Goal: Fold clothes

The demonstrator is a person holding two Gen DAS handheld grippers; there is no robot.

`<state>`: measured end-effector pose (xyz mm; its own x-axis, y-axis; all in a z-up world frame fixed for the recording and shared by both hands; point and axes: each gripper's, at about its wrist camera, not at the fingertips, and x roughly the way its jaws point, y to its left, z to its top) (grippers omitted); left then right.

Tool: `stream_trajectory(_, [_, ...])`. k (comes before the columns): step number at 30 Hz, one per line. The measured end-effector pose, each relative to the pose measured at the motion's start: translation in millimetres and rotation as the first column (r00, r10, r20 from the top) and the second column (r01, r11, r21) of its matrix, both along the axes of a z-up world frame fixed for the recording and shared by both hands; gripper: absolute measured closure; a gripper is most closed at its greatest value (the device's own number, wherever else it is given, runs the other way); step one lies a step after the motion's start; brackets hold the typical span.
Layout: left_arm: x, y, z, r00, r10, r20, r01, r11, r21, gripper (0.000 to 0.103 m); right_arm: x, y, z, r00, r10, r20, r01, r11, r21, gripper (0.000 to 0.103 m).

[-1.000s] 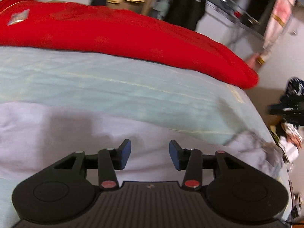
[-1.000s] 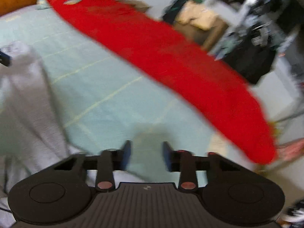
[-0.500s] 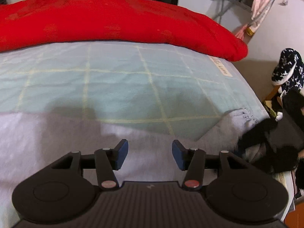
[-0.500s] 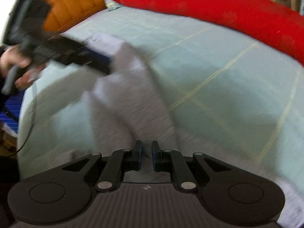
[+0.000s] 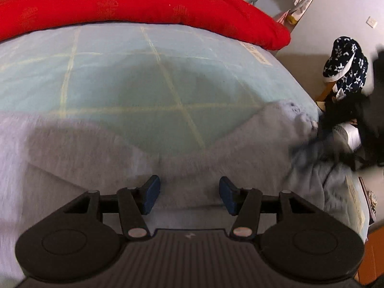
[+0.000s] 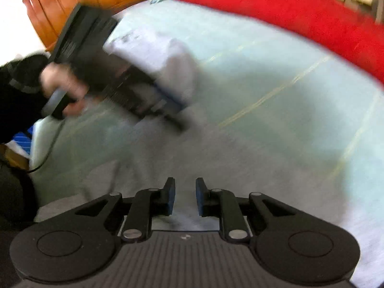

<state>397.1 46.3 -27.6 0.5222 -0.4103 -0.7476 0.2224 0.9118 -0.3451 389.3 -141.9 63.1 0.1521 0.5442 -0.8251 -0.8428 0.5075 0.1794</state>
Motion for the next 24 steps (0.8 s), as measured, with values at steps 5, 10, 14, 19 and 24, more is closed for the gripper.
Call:
stream_trajectory(5, [-23.4,4.2,3.1,1.000,0.016,-0.010,-0.016,1.000,-0.010,0.043,41.4,2.0,9.4,0.994,0.010,0.105,-0.005,0.999,-0.045,0.082])
stream_trajectory(10, [-31.9,11.6,3.4,0.999,0.035,-0.020,-0.036,0.999,-0.028,0.043,66.6,24.2,-15.2,0.987,0.136,0.088,-0.127,0.987,-0.097,0.080])
stream_trajectory(14, [-32.0,13.7,4.2,0.999,0.040,-0.017,-0.041,0.998,-0.039,0.043,75.4,40.2,-34.8,0.979,0.191,0.068,-0.181,0.975,-0.130,0.070])
stream_trajectory(19, [-33.9,17.2,2.9,0.999,0.040,-0.014,-0.040,0.998,-0.052,0.042,73.6,46.5,-48.2,0.973,0.231,0.005,-0.229,0.966,-0.119,0.050])
stream_trajectory(24, [-36.8,17.8,7.1,0.999,0.040,-0.001,-0.040,0.998,-0.041,0.042,52.3,48.6,-45.4,0.965,0.259,0.035,-0.253,0.958,-0.134,0.091])
